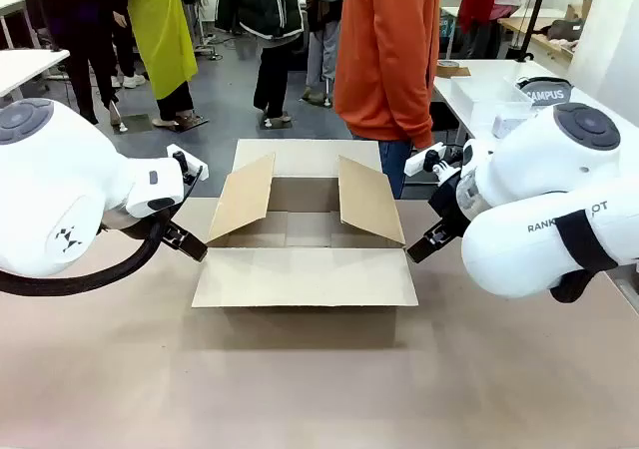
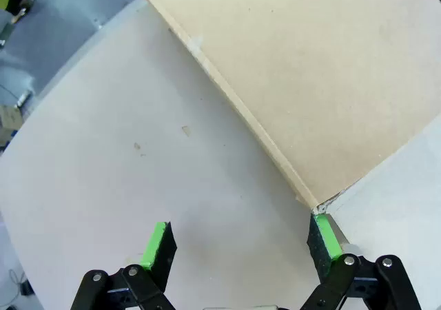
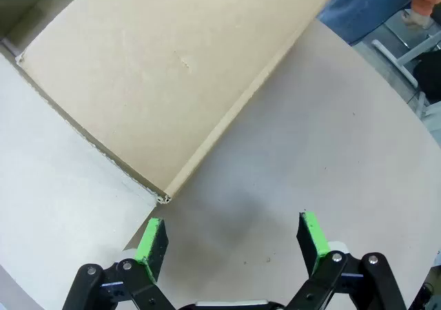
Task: Pack the gift set into the box.
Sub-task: Place both hands on the side flaps of the Package Box and spread them outward.
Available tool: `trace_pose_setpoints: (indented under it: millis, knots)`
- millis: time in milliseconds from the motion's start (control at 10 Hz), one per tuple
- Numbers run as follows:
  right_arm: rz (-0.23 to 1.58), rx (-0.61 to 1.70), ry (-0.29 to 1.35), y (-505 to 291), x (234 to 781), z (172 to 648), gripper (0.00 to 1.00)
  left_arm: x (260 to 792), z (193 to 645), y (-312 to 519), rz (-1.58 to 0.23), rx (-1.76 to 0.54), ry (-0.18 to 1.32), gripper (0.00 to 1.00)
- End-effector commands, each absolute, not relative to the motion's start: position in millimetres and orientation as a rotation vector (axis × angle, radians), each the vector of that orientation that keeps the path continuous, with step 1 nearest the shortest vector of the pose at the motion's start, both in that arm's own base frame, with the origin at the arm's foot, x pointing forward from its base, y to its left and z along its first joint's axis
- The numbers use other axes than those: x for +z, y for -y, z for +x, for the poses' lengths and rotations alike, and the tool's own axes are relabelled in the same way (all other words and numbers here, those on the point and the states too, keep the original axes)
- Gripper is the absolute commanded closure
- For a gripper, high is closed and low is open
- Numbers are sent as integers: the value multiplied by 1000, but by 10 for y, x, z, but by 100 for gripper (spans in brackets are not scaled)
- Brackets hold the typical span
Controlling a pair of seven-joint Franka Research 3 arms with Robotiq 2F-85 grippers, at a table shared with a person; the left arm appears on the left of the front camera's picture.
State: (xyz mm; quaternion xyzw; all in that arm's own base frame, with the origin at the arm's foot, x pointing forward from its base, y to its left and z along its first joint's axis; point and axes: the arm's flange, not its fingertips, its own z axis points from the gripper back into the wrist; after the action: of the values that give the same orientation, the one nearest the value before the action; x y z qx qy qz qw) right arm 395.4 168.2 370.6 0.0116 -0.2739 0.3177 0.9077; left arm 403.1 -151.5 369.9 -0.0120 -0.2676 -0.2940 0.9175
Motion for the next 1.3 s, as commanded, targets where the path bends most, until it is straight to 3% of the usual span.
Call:
trace_pose_setpoints:
  millis: [0,1200]
  knots:
    - [24,656,565,-1682,3707,3954,0,3701,4031,1515,-25,-605,551,0]
    - [24,656,565,-1682,3707,3954,0,3701,4031,1515,-25,-605,551,0]
